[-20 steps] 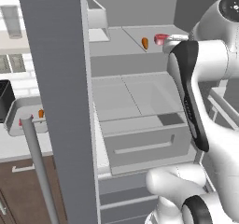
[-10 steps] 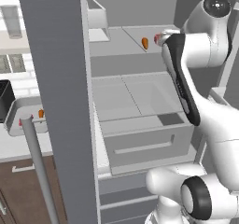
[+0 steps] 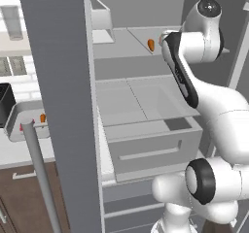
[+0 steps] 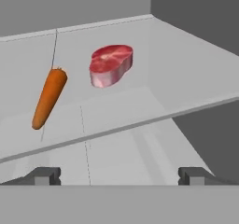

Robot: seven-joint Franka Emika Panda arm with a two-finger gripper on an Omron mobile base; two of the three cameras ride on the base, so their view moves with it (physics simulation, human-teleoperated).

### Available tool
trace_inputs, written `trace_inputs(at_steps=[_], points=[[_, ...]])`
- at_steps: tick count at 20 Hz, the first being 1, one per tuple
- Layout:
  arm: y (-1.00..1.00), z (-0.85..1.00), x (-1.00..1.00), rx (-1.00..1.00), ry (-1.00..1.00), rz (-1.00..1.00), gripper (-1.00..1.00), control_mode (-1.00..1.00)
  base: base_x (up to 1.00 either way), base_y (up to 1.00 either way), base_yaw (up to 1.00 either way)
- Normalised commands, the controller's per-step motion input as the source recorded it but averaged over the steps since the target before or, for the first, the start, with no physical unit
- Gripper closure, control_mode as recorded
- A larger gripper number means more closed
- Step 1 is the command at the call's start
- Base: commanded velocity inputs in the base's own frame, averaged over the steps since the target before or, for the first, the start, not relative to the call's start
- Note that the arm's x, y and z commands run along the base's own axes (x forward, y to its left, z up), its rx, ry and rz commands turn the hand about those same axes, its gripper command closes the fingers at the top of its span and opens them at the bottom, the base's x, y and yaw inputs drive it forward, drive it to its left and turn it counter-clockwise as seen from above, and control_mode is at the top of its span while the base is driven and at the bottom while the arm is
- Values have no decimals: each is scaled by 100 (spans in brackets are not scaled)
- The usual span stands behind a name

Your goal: Place one carrot and one steak in each tupperware on the nearby counter, to pack two identical lunches.

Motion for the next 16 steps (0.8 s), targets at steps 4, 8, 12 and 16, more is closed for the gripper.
trace_inputs(at_steps=[4, 8, 12, 16], points=[[-4, -6, 72, 1, 2, -1, -100, -100, 0, 0, 0], [-4, -1, 71, 1, 3, -2, -100, -100, 0, 0, 0], [-4, 0, 64, 0, 4, 0, -100, -100, 0, 0, 0], [-8, -5, 57, 0, 2, 0, -100, -100, 0, 0, 0]])
